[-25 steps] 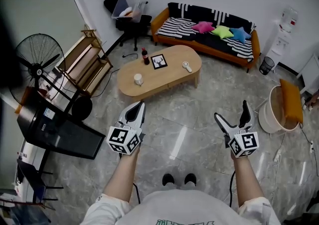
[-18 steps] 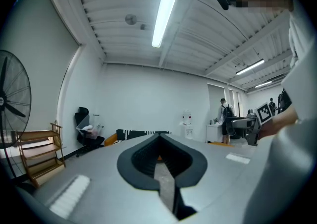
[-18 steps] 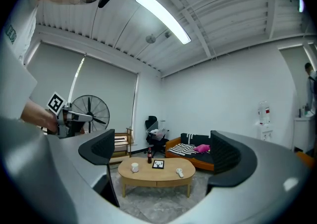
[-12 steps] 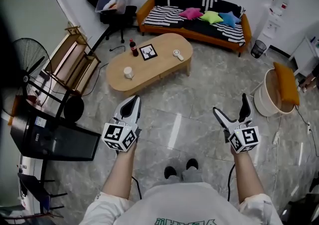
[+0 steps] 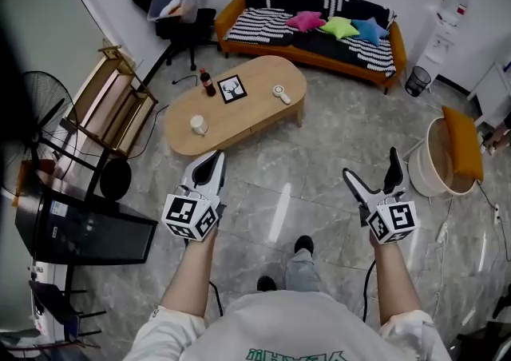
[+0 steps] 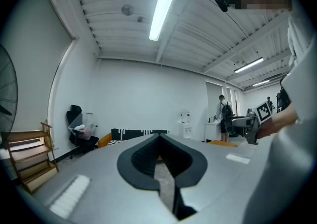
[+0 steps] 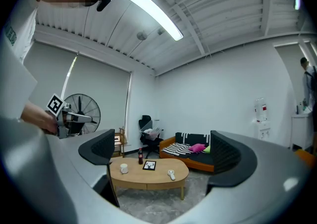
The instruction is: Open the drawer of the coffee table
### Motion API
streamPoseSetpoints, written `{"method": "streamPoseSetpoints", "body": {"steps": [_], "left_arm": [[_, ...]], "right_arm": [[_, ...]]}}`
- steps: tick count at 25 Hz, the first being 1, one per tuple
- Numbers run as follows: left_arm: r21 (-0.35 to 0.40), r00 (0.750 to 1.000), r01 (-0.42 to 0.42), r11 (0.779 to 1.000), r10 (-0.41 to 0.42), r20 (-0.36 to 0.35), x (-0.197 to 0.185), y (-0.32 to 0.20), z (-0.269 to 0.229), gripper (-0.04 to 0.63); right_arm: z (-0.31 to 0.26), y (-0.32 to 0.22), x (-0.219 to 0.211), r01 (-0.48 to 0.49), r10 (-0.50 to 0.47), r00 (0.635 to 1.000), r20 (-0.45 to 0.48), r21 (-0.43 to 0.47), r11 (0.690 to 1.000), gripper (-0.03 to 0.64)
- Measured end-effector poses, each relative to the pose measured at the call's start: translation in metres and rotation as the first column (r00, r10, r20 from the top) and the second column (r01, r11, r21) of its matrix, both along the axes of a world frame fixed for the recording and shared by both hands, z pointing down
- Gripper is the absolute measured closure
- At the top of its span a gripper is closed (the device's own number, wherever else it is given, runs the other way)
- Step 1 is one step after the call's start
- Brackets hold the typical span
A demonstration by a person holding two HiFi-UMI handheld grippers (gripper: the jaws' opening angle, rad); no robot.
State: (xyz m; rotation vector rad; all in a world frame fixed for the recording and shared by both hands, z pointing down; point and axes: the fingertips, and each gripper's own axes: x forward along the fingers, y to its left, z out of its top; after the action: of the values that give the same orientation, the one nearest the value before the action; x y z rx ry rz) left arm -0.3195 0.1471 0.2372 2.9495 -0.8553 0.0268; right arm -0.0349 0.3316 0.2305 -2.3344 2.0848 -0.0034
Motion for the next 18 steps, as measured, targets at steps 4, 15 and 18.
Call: {"method": "streamPoseSetpoints", "body": {"steps": [4,15,18], "left_arm": [[0.011,0.999,0.032,0.999,-0.032,0.009,0.041,-0.029,-0.007,0.597],[0.022,0.996,0.082,0.996,-0.083,0.036,0.131,-0.071,-0.013,0.597],[0.028,0.996,0.074,0.997,-0.075,0.038,0.147,-0.085,-0.018,0.597]], "right_arm": [[0.001,-0.034,0.043,0.035,-0.035,0.999,0.006,0.001,0.999,0.028],[0.005,-0.093,0.125,0.132,-0.132,0.991,0.021,-0.01,0.991,0.028],[0.005,-0.104,0.137,0.136,-0.136,0.991,0.019,-0.013,0.991,0.028]]}}
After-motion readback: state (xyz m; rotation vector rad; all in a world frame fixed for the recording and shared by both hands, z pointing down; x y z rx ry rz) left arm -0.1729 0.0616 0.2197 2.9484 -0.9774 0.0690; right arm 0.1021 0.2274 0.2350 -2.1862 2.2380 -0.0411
